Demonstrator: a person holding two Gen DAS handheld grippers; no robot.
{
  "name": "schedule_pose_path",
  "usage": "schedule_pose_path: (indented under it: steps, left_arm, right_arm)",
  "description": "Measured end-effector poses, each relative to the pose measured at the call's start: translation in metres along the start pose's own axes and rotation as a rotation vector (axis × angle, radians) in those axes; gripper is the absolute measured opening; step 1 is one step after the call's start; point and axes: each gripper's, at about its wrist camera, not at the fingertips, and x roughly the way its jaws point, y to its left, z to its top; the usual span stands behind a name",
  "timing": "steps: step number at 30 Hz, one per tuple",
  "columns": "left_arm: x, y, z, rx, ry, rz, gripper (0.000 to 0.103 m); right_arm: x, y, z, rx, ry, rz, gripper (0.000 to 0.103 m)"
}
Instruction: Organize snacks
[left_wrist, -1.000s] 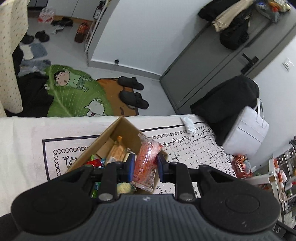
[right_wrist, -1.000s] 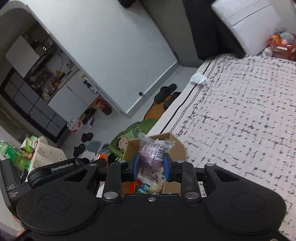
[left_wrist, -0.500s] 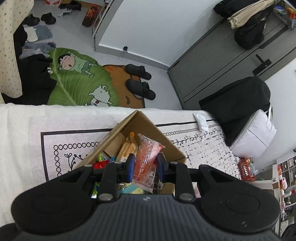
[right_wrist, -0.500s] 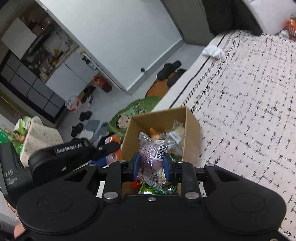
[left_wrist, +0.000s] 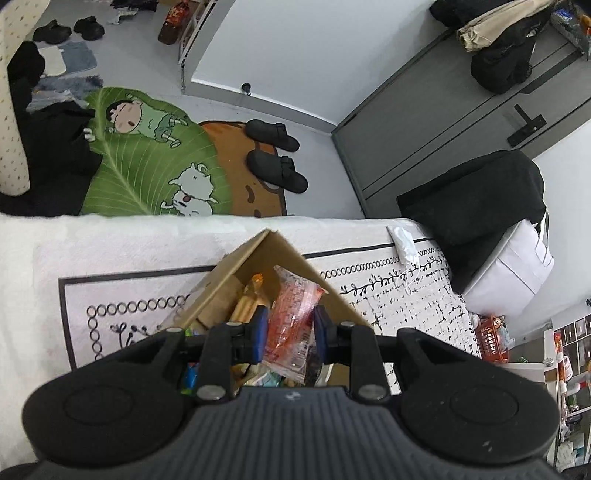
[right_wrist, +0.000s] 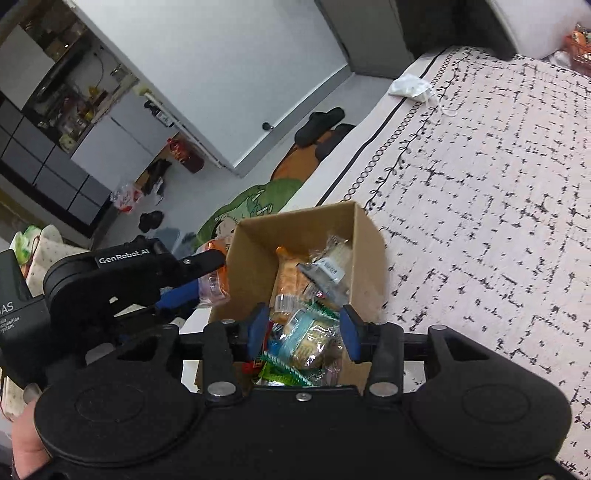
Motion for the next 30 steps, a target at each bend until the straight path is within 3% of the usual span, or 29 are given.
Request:
schedule_pose_path:
  steps: [8,15,21,30]
  left_arm:
    - [-0.010,-0.011,0.011,0.016,-0.012,-0.037,0.035]
    - [-0.034,-0.006,0.012,0.023,-0.030,-0.004,0.045]
    - [-0.062,-0.013,0.013,0.067,-0.047,-0.003,0.063]
    - [-0.102,-0.025,0.005,0.175,-0.061,0.007,0.079]
  right_arm:
    - [-0.010,-0.005,0.003,0.021,-0.024,-0.013,0.043]
    - [-0.026,0.001,0.001,0.014,-0.055,-0.003,0.045]
    - [-0.046,0.005,-0.005,-0.003,-0.087,-0.013,0.051]
    - [-0.082,0.011,-0.019,-0.039,-0.159,-0.062,0.071]
